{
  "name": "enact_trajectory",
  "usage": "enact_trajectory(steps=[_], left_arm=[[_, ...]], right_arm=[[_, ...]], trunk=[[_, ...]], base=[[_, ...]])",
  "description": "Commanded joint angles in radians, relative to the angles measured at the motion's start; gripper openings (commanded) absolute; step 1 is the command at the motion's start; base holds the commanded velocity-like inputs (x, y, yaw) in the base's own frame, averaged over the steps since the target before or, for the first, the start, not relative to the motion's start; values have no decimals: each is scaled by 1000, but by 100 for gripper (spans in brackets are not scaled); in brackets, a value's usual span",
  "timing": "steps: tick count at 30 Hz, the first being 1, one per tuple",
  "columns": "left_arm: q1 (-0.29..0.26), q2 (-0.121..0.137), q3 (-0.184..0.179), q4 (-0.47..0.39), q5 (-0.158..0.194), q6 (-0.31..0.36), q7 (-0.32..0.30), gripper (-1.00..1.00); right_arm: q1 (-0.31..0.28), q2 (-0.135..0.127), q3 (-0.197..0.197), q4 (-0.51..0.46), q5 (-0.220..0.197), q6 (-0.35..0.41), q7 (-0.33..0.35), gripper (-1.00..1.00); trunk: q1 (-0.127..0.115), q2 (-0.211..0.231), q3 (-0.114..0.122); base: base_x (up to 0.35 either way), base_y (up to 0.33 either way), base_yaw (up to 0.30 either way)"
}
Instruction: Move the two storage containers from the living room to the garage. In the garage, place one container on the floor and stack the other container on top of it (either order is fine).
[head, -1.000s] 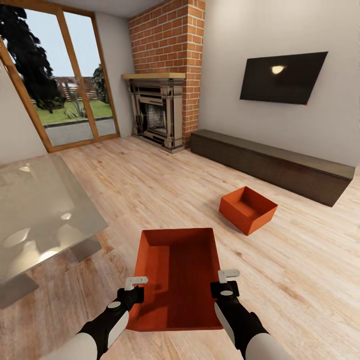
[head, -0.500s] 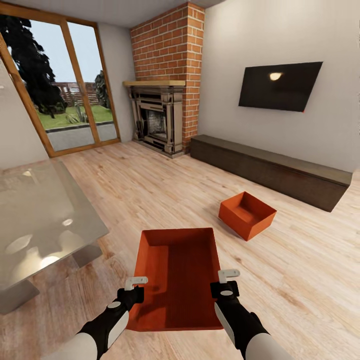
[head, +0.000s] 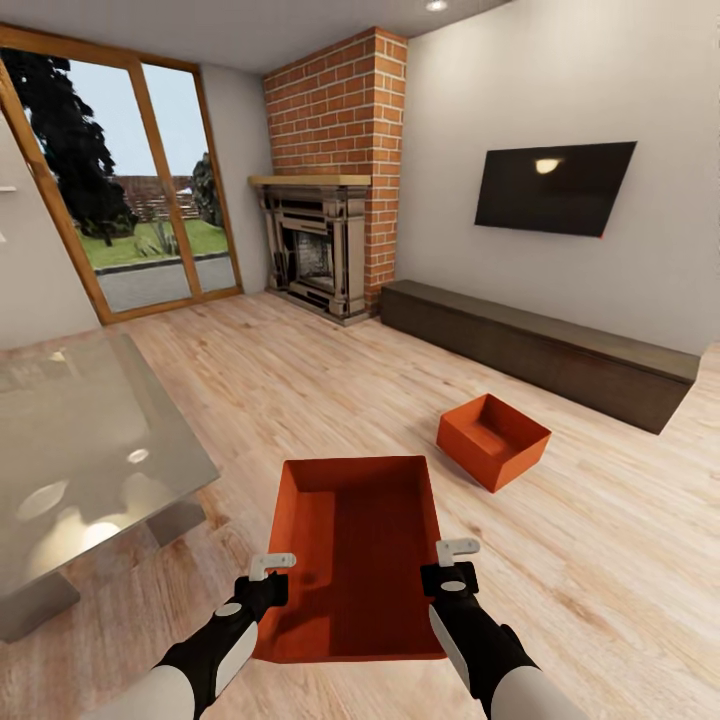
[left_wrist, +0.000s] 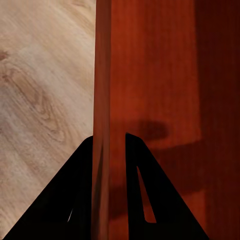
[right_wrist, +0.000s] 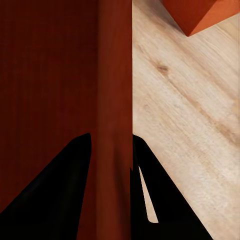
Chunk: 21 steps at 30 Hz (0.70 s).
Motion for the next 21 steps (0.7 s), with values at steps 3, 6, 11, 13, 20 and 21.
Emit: enact_trajectory(steps=[3, 6, 11, 13, 20, 21], left_arm=[[0, 0, -10, 2, 12, -3, 11, -100], [0, 0, -10, 2, 12, -3, 11, -100], [0, 0, -10, 2, 12, -3, 11, -100], [0, 0, -10, 2, 12, -3, 11, -100], [0, 0, -10, 2, 12, -3, 11, -100], [0, 0, -10, 2, 12, -3, 11, -100]], right_arm=[[-1, 3, -1, -5, 2, 4, 17, -100], [-1, 3, -1, -5, 2, 4, 17, -100], [-1, 3, -1, -5, 2, 4, 17, -100], [-1, 3, -1, -5, 2, 4, 17, -100], [-1, 3, 0, -5, 2, 4, 17, -100], [-1, 3, 0, -5, 2, 4, 17, -100]], trunk=[[-12, 21, 13], [-23, 42, 28], [-42, 77, 51], [-50, 91, 61], [-77, 140, 94], [-81, 147, 98]], base=[[0, 0, 0], [0, 0, 0], [0, 0, 0], [0, 0, 0], [0, 0, 0], [0, 0, 0]])
